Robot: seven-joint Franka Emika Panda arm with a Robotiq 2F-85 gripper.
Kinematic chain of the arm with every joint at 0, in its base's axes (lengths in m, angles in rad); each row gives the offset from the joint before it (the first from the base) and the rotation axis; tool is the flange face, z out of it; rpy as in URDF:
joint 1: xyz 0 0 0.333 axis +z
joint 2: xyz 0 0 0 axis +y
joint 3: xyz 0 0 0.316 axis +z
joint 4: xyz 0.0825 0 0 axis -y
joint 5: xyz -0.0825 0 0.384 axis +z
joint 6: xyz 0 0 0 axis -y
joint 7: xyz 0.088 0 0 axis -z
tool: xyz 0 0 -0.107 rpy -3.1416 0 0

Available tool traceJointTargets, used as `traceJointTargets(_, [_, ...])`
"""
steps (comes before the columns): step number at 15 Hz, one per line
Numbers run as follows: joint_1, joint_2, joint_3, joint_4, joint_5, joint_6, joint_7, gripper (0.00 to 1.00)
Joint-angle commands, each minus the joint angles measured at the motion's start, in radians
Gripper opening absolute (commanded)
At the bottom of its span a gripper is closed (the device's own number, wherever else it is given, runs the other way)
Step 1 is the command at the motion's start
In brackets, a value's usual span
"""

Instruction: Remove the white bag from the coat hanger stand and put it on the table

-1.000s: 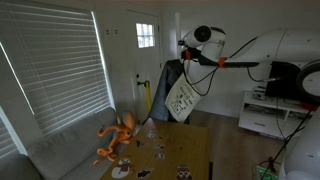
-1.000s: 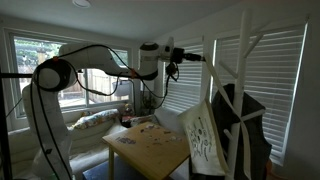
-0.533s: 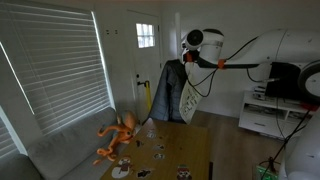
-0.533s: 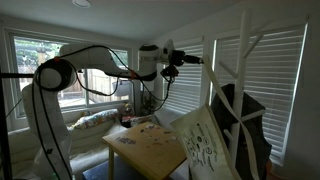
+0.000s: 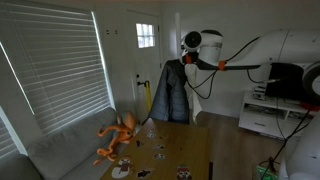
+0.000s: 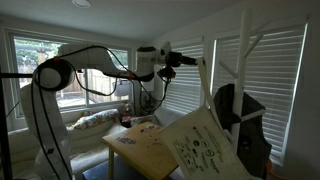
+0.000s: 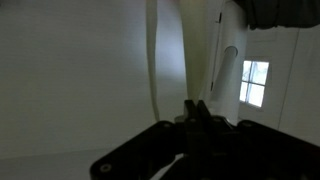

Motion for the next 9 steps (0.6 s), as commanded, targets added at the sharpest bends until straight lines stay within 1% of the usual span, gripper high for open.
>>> traceJointTargets(1, [0.031, -0.067, 0.014, -0.05, -0.019, 0.009, 0.004, 0.01])
traceJointTargets(5, [0.077, -0.096, 0.026, -0.073, 0.033, 0.074, -0.032, 0.01])
traceJointTargets(9, [0.118, -0.073, 0.026, -0.065, 0.112, 0.2, -0.083, 0.01])
